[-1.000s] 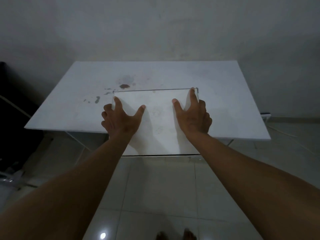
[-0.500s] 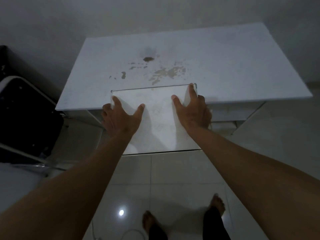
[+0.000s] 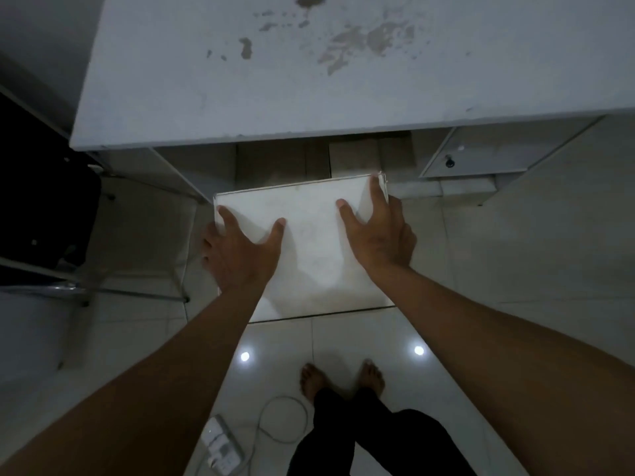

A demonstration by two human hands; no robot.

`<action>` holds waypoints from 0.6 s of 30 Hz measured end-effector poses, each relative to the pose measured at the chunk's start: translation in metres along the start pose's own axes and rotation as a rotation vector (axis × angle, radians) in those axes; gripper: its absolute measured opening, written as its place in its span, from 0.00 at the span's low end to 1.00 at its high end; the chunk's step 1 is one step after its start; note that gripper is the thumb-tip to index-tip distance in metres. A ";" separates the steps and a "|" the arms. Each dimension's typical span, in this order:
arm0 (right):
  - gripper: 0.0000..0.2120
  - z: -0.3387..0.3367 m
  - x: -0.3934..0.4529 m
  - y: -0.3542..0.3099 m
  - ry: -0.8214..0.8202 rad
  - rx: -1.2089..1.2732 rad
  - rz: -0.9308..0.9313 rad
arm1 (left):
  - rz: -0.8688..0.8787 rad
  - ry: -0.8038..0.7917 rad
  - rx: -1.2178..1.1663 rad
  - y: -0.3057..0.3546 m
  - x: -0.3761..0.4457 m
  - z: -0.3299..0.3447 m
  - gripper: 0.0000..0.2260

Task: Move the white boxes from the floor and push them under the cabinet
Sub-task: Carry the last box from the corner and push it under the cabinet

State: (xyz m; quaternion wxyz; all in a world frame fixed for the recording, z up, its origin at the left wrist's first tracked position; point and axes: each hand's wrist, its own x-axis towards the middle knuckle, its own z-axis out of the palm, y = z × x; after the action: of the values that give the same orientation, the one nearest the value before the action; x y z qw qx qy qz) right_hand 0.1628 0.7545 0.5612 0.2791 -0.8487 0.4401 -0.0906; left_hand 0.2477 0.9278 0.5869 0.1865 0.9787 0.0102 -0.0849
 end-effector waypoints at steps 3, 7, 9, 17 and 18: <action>0.36 0.043 0.012 0.022 0.000 -0.023 0.008 | -0.014 -0.018 0.033 -0.015 0.019 0.046 0.46; 0.36 0.120 0.036 0.064 0.012 -0.016 0.018 | -0.008 -0.023 0.062 -0.035 0.056 0.126 0.46; 0.36 0.161 0.049 0.088 0.026 -0.014 0.035 | 0.023 -0.022 0.068 -0.043 0.078 0.171 0.46; 0.36 0.325 0.096 0.172 0.052 0.013 0.021 | 0.033 0.014 0.114 -0.092 0.147 0.344 0.48; 0.36 0.344 0.101 0.181 0.051 0.006 0.013 | 0.026 0.018 0.119 -0.100 0.153 0.365 0.48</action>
State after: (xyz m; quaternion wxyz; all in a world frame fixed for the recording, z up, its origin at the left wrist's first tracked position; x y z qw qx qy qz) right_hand 0.2343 0.7266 0.1666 0.2709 -0.8422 0.4525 -0.1118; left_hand 0.3346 0.8854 0.1904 0.1288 0.9889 -0.0060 -0.0741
